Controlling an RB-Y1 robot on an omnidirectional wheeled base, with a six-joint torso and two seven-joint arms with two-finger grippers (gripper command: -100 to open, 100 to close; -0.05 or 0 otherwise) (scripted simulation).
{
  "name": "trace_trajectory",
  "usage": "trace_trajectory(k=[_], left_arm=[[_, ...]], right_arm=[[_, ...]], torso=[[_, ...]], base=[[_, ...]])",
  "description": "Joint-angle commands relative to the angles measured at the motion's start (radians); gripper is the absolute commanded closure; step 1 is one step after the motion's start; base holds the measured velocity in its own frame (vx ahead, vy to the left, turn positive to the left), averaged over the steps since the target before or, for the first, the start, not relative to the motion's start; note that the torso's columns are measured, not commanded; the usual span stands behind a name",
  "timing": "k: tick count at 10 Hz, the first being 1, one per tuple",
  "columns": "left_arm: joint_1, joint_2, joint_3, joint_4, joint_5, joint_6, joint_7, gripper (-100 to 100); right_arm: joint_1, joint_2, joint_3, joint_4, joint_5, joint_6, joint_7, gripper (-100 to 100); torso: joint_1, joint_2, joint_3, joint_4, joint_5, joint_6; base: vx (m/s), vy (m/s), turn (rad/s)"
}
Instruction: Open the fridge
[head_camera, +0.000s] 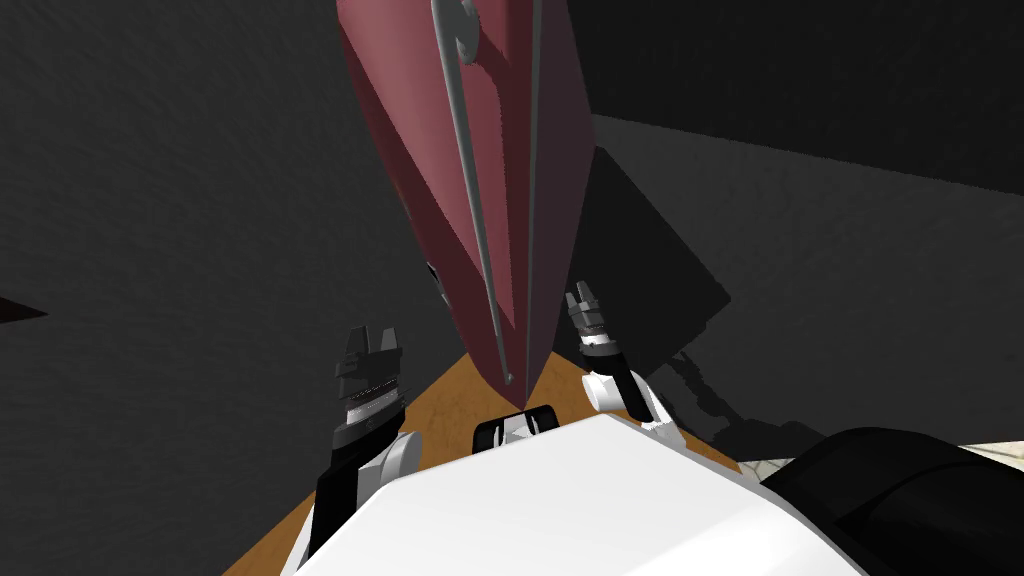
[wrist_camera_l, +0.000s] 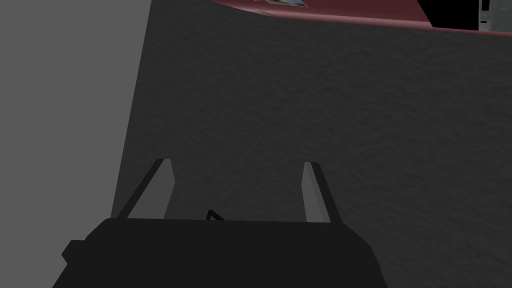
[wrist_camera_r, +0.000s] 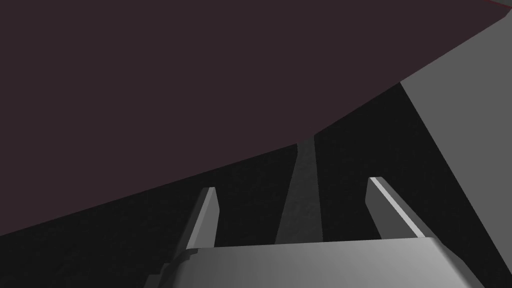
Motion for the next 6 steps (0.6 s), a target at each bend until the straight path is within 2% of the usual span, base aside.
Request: trace_trajectory(k=[1, 2, 3, 5, 6], left_arm=[[0.000, 0.000, 0.000, 0.000, 0.000, 0.000, 0.000, 0], [0.000, 0.000, 0.000, 0.000, 0.000, 0.000, 0.000, 0], [0.000, 0.000, 0.000, 0.000, 0.000, 0.000, 0.000, 0], [0.000, 0.000, 0.000, 0.000, 0.000, 0.000, 0.000, 0], [0.000, 0.000, 0.000, 0.001, 0.000, 0.000, 0.000, 0]], right_arm=[[0.000, 0.000, 0.000, 0.000, 0.000, 0.000, 0.000, 0], [0.001, -0.033, 0.003, 0.007, -0.009, -0.003, -0.038, -100], [0.002, -0.045, 0.005, 0.010, -0.015, -0.006, -0.063, -100], [0.005, -0.064, 0.011, 0.018, -0.032, -0.012, -0.123, -100], [0.005, -0.064, 0.011, 0.018, -0.032, -0.012, -0.130, -100]], torso=[[0.000, 0.074, -0.148, 0.074, 0.000, 0.000], [0.000, 0.148, -0.295, 0.148, 0.000, 0.000], [0.000, 0.182, -0.364, 0.181, 0.000, 0.000], [0.000, 0.194, -0.388, 0.193, 0.000, 0.000], [0.000, 0.194, -0.389, 0.194, 0.000, 0.000]], base=[[0.000, 0.000, 0.000], [0.000, 0.002, 0.063], [-0.008, 0.003, 0.083], [-0.017, 0.005, 0.072], [-0.011, 0.004, 0.030]])
